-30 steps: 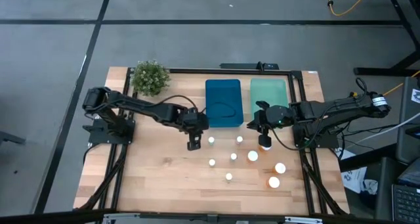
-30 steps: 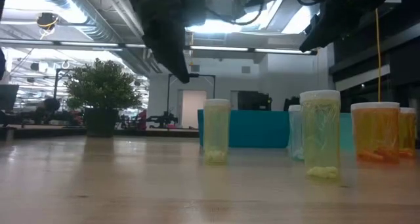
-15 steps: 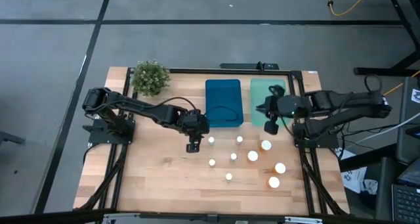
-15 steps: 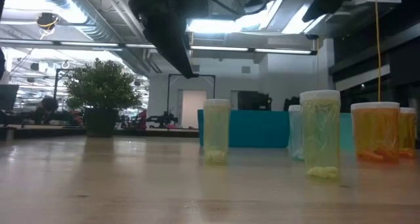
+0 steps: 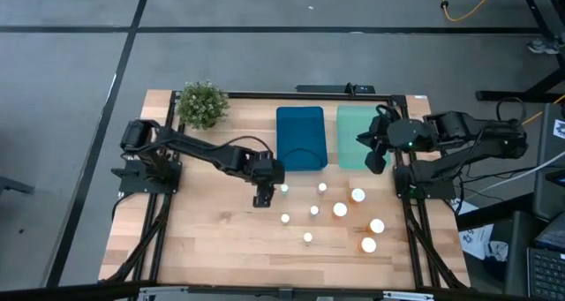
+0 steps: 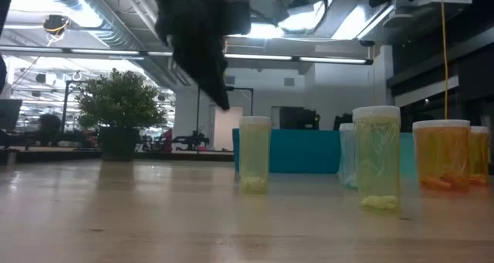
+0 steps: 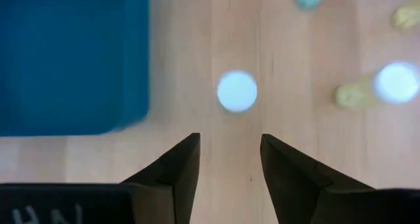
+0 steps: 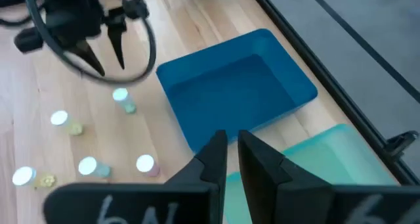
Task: Pick and place medicine bottles into bin by pill shape (circle, oval)
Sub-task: Put the top small blue pill bottle into the blue bin
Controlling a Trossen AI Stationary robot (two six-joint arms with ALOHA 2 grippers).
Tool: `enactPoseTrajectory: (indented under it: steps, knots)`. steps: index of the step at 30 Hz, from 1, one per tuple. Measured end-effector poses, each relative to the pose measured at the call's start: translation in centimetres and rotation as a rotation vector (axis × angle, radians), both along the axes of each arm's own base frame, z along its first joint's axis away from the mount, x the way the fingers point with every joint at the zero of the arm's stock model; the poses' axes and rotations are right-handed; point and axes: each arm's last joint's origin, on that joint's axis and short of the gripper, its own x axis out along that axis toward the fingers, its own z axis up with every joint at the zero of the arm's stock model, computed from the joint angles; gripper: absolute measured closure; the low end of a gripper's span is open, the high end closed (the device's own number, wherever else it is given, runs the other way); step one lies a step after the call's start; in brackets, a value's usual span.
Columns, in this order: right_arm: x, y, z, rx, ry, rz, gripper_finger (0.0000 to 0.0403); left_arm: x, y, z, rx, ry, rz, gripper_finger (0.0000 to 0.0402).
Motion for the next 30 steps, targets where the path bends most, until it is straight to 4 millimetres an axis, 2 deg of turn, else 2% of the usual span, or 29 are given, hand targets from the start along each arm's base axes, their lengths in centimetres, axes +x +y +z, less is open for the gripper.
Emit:
enactPoseTrajectory:
  steps: [3,10,30]
  knots:
    - [-0.3,-0.1,-0.1,-0.006,0.005,-0.004,0.036,0.5,0.0,-1.8,0.003,0.054,0.006,0.025]
    - [-0.4,-0.1,-0.2,-0.008,0.021,-0.003,0.036,1.8,-0.3,-4.2,0.004,0.048,-0.001,0.025]
    - [-0.4,-0.1,-0.3,-0.023,0.03,0.011,0.036,3.4,-0.4,-3.6,0.008,-0.116,-0.034,0.025]
